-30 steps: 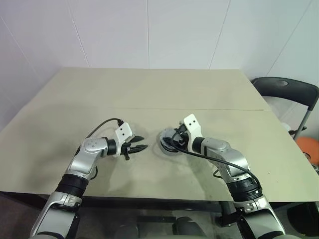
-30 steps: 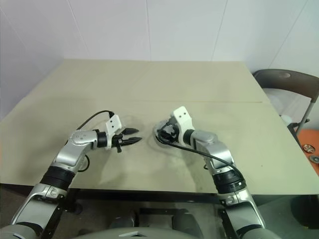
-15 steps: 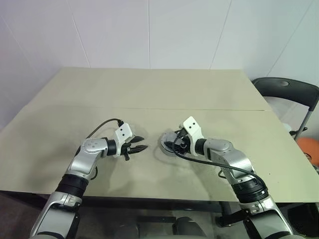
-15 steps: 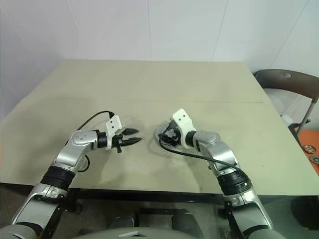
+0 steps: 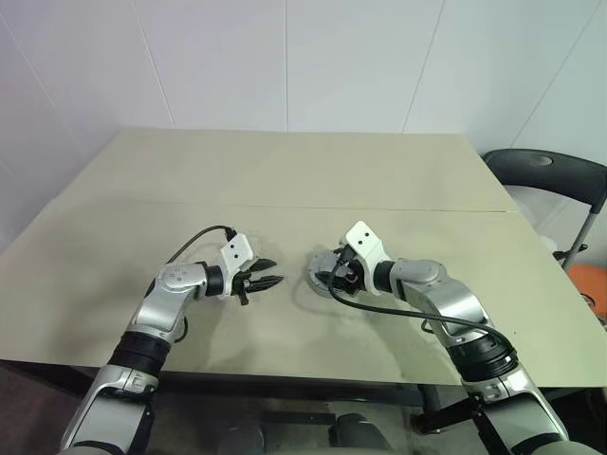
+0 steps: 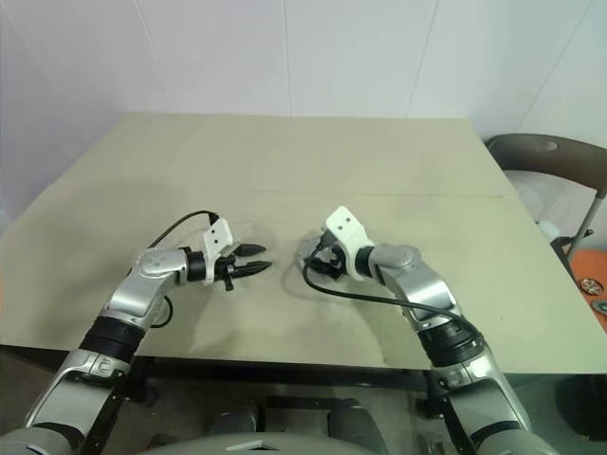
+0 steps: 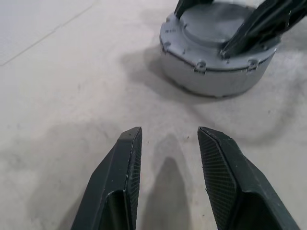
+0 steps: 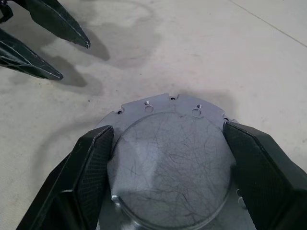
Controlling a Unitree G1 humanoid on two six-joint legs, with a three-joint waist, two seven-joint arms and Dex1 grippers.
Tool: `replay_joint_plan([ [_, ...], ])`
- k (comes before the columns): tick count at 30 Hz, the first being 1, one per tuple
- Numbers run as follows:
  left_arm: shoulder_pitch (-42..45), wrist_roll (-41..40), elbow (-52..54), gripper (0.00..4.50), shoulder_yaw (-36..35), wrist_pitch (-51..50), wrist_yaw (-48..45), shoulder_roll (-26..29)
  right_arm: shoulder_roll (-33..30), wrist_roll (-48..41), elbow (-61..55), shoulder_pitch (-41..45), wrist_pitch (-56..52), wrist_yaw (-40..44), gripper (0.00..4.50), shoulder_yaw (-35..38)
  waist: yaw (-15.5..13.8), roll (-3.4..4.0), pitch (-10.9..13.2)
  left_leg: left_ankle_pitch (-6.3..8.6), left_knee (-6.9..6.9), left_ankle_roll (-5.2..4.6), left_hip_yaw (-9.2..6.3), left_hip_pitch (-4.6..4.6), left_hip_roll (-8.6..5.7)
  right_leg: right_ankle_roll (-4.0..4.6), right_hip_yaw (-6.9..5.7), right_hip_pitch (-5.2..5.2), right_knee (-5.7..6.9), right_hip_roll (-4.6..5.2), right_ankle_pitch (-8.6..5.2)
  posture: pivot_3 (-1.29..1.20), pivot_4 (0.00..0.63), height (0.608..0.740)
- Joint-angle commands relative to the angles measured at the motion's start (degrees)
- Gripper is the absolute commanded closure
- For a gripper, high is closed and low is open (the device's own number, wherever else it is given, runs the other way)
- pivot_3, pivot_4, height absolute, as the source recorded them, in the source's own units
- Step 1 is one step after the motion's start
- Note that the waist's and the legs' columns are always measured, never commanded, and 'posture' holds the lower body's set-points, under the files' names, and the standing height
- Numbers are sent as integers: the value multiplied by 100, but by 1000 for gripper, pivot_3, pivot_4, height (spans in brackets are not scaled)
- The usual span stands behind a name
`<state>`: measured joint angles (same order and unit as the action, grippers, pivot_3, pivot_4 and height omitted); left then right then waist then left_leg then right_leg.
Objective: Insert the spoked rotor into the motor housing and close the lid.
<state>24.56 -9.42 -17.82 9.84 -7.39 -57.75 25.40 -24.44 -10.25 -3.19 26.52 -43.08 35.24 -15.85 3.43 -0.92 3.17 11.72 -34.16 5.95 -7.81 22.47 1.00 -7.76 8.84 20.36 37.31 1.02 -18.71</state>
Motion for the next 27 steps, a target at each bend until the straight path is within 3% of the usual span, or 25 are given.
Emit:
replay_joint_plan([
  [1,169,-222,223,2560,-192,-36,-34,-61,-232,333,139,2,-187,-155,1192,-35,-20,0,0,0,-1,0,0,-3,0,1,0,-2,0,0,0,0,0,740],
  [23,338,-256,248,2560,-1,-118,-11,-456,134,410,708,23,98,-666,1192,297,-11,-7,-6,-10,-8,-9,0,-20,0,8,2,-15,1,-2,-14,0,0,740],
  [27,343,-249,242,2560,-11,-105,10,-471,63,198,552,-134,38,-275,1192,155,19,-8,-7,-16,-8,-13,2,-31,0,15,2,-12,-1,-2,-9,0,0,740],
])
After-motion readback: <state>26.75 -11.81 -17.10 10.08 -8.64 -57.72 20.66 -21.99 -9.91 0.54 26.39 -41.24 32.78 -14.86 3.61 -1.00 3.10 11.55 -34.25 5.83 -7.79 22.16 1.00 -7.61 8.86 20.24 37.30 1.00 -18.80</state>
